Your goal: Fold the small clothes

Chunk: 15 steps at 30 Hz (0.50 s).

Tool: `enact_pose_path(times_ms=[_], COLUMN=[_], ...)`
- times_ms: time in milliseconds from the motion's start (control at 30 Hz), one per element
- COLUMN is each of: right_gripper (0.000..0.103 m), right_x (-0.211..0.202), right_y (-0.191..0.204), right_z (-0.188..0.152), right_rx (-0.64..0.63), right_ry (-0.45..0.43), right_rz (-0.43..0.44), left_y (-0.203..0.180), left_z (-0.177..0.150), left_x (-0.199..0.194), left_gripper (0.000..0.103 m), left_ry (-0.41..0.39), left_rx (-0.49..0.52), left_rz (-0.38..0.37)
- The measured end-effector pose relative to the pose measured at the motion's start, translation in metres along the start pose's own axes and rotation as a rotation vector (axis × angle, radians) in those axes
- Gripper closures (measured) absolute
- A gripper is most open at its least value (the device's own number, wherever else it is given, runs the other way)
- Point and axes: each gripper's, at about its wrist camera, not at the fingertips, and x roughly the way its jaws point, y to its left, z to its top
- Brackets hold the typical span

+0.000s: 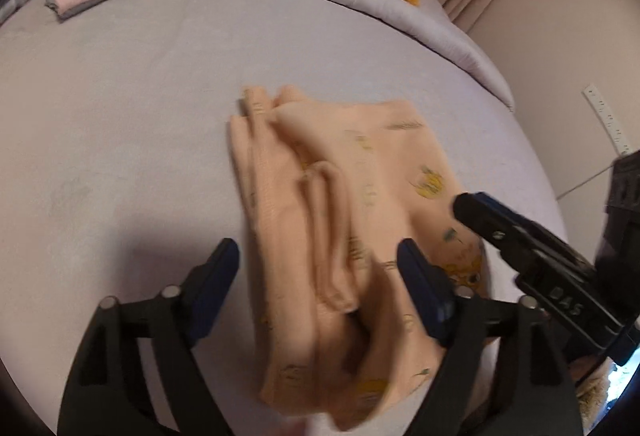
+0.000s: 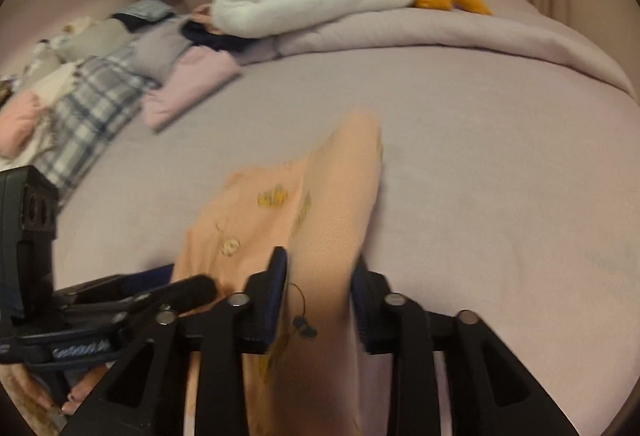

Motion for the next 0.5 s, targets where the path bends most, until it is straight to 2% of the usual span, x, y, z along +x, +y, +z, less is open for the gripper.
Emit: enact_pose_path(times_ms=[100, 167, 500], right_gripper=[0.045, 0.044, 0.035], right_x=[-0.012, -0.017, -0.039], right_y=[-0.003, 0.001, 0.011], right_z=[-0.002, -0.002, 0.000], right_rx=[0.009, 0.011, 0.003], right_ry=[-0.033, -0.044, -0.097], right_rz=[0.013, 0.008, 0.009], left_y=[0.000, -0.001, -0.004], left_z=[0.001, 0.001, -0.008], left_x=[-0.008, -0.018, -0.056], left_gripper=[0.008, 0.004, 0.002], left_ry=[-0.025, -0.055, -0.157], left_rx=[-0.002, -0.007, 0.013], left_rz=[0.023, 0.034, 0.068])
